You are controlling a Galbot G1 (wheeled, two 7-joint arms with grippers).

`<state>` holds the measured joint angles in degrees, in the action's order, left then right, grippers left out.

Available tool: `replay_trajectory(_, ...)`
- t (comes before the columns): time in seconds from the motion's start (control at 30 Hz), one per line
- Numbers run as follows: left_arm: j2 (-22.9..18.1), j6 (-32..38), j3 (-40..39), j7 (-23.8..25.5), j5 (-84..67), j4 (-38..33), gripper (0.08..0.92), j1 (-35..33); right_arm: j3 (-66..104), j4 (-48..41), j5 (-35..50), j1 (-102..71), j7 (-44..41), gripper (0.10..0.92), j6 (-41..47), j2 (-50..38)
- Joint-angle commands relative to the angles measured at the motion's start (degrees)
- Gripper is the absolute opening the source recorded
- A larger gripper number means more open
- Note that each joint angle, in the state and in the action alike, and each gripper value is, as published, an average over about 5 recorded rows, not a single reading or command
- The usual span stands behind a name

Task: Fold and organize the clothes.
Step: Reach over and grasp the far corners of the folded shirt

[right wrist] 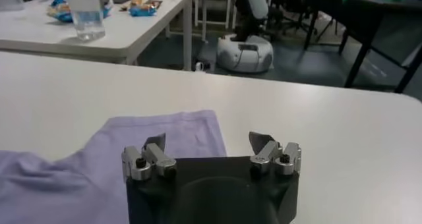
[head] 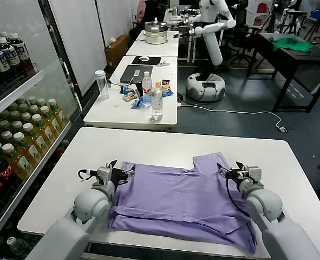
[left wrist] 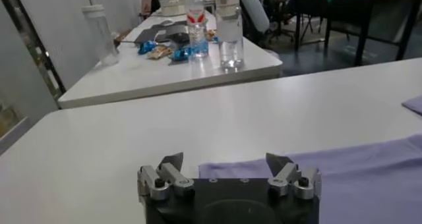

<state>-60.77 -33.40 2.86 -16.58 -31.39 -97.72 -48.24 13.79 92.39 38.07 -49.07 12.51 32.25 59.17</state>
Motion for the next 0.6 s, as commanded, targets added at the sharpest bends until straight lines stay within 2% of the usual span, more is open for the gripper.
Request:
replay_trajectory(0.03, -1.68, -0.06, -3.39, -0.42, -0.64, 6.10, 0.823, 4.95, -5.05, -11.09, 2.16, 8.98, 0.50, 0.823, 0.93, 2.51)
replay_trajectory(0.4, -2.16, -0.06, -3.03, -0.76, -5.91, 6.33, 0.817, 4.31, -4.96, -13.52, 4.18, 8.98, -0.34, 0.823, 0.98, 5.00)
replay_trajectory(0.5, -2.31, -0.09, -3.07, -0.80, -7.30, 6.11, 0.766, 3.93, -4.76, -13.65, 5.10, 8.52, -0.32, 0.808, 0.99, 5.10)
replay_trajectory(0.6, -2.63, -0.08, -3.08, -0.84, -7.82, 6.16, 0.684, 3.52, -4.77, -13.35, 5.21, 7.95, -0.59, 0.743, 0.98, 4.88)
